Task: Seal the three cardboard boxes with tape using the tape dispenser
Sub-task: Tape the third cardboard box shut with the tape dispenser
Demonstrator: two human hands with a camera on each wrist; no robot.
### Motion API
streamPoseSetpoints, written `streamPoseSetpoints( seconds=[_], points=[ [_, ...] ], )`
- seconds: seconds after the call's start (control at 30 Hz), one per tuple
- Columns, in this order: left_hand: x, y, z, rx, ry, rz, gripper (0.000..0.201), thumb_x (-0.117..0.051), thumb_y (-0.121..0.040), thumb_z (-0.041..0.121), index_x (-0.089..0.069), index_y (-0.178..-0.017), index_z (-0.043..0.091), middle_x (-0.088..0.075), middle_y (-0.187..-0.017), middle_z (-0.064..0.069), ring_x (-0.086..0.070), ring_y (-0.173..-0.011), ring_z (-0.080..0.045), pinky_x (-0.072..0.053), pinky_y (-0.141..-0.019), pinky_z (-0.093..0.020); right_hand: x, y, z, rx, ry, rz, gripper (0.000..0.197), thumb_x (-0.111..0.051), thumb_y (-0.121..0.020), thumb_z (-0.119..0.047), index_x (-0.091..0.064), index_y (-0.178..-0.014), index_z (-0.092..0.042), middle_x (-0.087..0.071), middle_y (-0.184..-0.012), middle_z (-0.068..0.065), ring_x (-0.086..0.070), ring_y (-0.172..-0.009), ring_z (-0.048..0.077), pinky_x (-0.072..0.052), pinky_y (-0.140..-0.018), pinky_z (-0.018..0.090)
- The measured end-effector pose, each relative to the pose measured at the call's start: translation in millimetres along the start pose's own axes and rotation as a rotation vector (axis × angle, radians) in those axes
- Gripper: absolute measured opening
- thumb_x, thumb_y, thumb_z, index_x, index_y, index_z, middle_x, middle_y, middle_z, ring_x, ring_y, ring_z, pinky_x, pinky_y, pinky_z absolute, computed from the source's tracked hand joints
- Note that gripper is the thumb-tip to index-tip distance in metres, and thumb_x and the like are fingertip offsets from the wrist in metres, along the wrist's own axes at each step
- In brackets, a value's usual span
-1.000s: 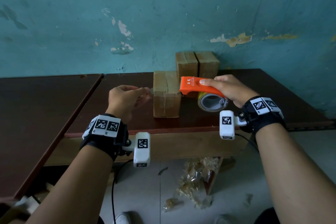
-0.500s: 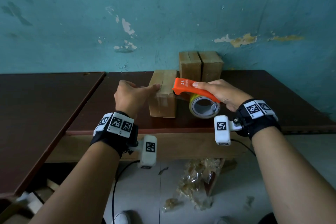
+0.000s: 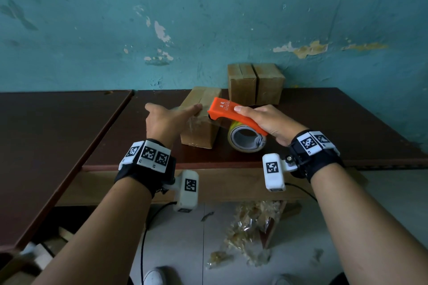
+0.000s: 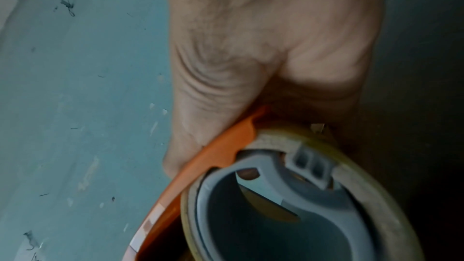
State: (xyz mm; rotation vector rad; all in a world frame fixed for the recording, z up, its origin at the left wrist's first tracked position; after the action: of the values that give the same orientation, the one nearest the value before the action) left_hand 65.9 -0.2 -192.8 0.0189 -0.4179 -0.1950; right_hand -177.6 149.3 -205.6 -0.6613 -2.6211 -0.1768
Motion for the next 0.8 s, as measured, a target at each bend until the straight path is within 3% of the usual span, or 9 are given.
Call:
streamPoseSetpoints(
  seconds=[0.1, 0.2, 0.27, 0.37, 0.5, 0.63, 0.8],
  points=[
    [-5, 1, 2, -0.008, 0.006, 0.0, 0.117, -0.098, -0.059, 0.062, -0.034, -0.14, 0.007, -0.053, -0.144, -0.017, -0.056, -0.131, -0.033, -0.054, -0.106, -0.046, -2, 2, 1, -0.001, -0.014, -0.031, 0.078, -0.069, -0.083, -0.072, -0.074, -0.096, 0.005, -0.069, -0.082, 0.013, -0.065, -0.075, 0.019, -0.049, -0.077, 0.027],
    [-9, 0, 3, -0.019, -0.001, 0.017, 0.12, -0.098, -0.054, 0.066, -0.034, -0.138, 0.008, -0.051, -0.146, -0.017, -0.054, -0.135, -0.034, -0.052, -0.109, -0.048, -3, 4, 0, 0.008, -0.012, -0.04, 0.071, -0.069, -0.074, -0.075, -0.071, -0.085, -0.005, -0.064, -0.078, 0.012, -0.062, -0.071, 0.019, -0.047, -0.074, 0.026],
    [-11, 0, 3, -0.013, -0.02, 0.018, 0.125, -0.097, -0.055, 0.067, -0.031, -0.143, 0.008, -0.045, -0.151, -0.018, -0.05, -0.139, -0.036, -0.05, -0.111, -0.047, 0, 4, 3, 0.015, -0.037, -0.022, 0.081, -0.072, -0.074, -0.073, -0.074, -0.092, 0.006, -0.069, -0.081, 0.015, -0.065, -0.075, 0.021, -0.048, -0.077, 0.029],
    [-18, -1, -1, 0.032, -0.013, -0.018, 0.128, -0.097, -0.055, 0.068, -0.03, -0.146, 0.009, -0.045, -0.151, -0.017, -0.051, -0.138, -0.035, -0.05, -0.109, -0.046, 4, 4, 5, 0.028, -0.057, -0.006, 0.076, -0.074, -0.083, -0.065, -0.076, -0.103, 0.008, -0.076, -0.091, 0.023, -0.069, -0.08, 0.023, -0.051, -0.081, 0.031],
    [-16, 1, -4, 0.048, -0.003, -0.017, 0.121, -0.096, -0.058, 0.067, -0.032, -0.143, 0.009, -0.054, -0.143, -0.015, -0.057, -0.13, -0.035, -0.055, -0.105, -0.047, 0, 5, 5, 0.023, -0.057, -0.033, 0.06, -0.072, -0.091, -0.058, -0.078, -0.1, 0.001, -0.075, -0.082, 0.01, -0.069, -0.075, 0.016, -0.052, -0.075, 0.025],
    [-8, 3, -6, 0.055, -0.022, 0.016, 0.115, -0.095, -0.056, 0.07, -0.036, -0.136, 0.013, -0.058, -0.136, -0.015, -0.062, -0.122, -0.035, -0.058, -0.1, -0.048, -8, 9, 3, 0.025, -0.08, -0.05, 0.054, -0.071, -0.09, -0.058, -0.078, -0.091, -0.005, -0.074, -0.082, 0.013, -0.068, -0.071, 0.017, -0.053, -0.072, 0.025],
    [-5, 7, -5, 0.035, -0.042, 0.032, 0.114, -0.093, -0.061, 0.07, -0.037, -0.14, 0.01, -0.059, -0.137, -0.015, -0.063, -0.123, -0.034, -0.058, -0.1, -0.049, -11, 14, -2, 0.044, -0.09, -0.097, 0.062, -0.07, -0.081, -0.065, -0.075, -0.093, -0.004, -0.076, -0.087, 0.021, -0.071, -0.065, 0.022, -0.056, -0.069, 0.028]
  ],
)
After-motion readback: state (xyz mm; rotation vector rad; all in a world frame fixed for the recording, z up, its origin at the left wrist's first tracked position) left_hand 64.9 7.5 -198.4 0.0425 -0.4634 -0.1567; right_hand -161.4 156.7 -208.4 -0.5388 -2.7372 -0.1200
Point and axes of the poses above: each hand's wrist, its own y-axis away from the middle knuckle, its own x-axis out of the back of the hand, z = x × y, the point moved 10 cm from there along -y, towards the middle knuckle
